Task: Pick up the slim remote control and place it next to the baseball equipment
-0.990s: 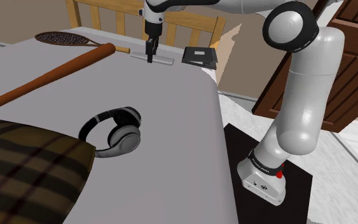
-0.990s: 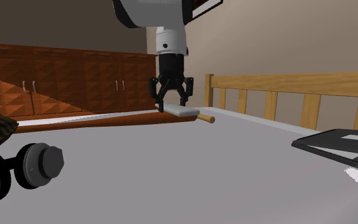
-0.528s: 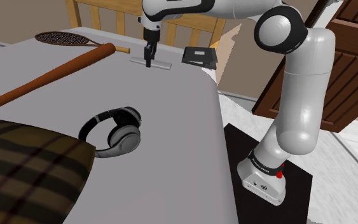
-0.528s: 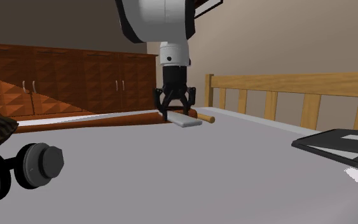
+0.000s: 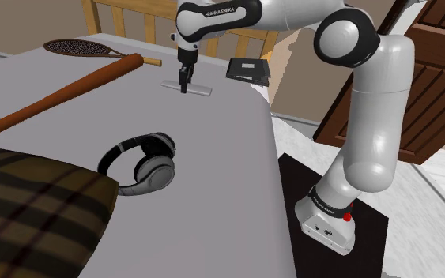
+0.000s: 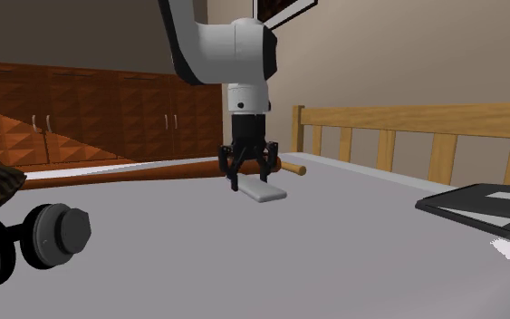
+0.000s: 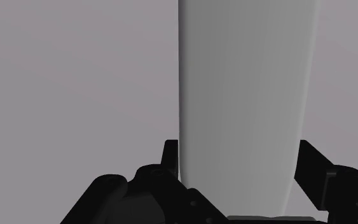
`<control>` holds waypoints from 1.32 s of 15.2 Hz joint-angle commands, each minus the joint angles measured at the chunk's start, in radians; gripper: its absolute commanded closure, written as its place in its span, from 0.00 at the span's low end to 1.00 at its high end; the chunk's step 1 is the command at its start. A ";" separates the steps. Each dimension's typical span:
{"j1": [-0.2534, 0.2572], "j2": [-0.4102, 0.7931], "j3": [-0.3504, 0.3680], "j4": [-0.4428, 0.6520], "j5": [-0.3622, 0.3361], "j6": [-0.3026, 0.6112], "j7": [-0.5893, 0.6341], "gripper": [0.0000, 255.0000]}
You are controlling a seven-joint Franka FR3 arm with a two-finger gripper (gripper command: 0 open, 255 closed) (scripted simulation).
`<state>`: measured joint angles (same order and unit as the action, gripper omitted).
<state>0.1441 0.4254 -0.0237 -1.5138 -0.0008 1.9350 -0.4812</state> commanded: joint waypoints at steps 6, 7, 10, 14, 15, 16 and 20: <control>-0.001 0.027 0.000 -0.056 0.001 0.083 0.000 1.00; -0.001 0.031 0.000 -0.063 0.001 0.095 0.000 1.00; -0.001 0.045 0.000 -0.082 0.001 0.128 0.000 1.00; -0.001 0.047 0.000 -0.084 0.001 0.132 0.000 1.00; -0.001 0.047 0.000 -0.084 0.001 0.132 0.000 1.00; -0.001 0.047 0.000 -0.084 0.001 0.132 0.000 1.00; -0.001 0.047 0.000 -0.084 0.001 0.132 0.000 0.00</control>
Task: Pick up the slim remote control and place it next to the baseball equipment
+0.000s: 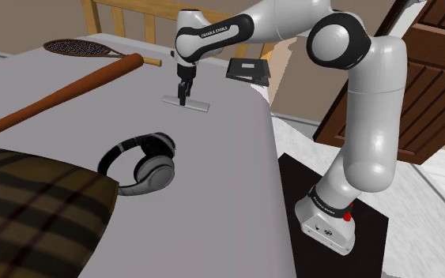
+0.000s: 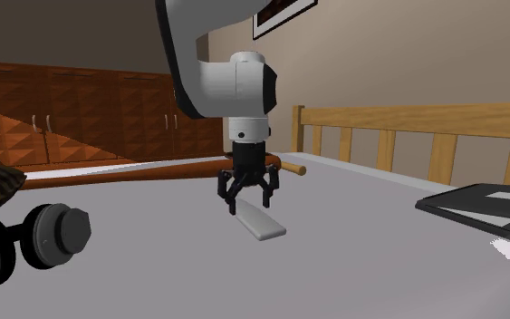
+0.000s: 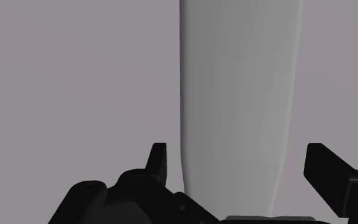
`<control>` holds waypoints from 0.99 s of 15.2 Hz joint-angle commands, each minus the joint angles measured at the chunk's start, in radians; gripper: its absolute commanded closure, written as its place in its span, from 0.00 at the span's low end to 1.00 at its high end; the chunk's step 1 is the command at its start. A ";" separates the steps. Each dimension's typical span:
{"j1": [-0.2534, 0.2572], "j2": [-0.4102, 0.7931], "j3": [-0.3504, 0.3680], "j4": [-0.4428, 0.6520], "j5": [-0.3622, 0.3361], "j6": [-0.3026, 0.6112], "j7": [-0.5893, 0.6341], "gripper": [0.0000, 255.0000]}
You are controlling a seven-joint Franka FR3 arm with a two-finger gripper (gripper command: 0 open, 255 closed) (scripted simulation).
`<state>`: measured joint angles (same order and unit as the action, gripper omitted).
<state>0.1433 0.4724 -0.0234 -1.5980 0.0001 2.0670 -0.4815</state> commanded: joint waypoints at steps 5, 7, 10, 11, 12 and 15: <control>0.000 -0.012 0.000 0.016 0.000 -0.028 0.000 0.00; 0.001 -0.033 0.000 0.053 -0.001 -0.086 0.000 0.00; 0.001 -0.039 0.000 0.070 -0.001 -0.109 0.000 0.00; 0.001 -0.039 0.000 0.070 -0.001 -0.109 0.000 0.00; 0.001 -0.039 0.000 0.070 -0.001 -0.109 0.000 0.00; 0.001 -0.039 0.000 0.070 -0.001 -0.109 0.000 0.00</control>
<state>0.1441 0.4331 -0.0237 -1.5282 -0.0007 1.9581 -0.4811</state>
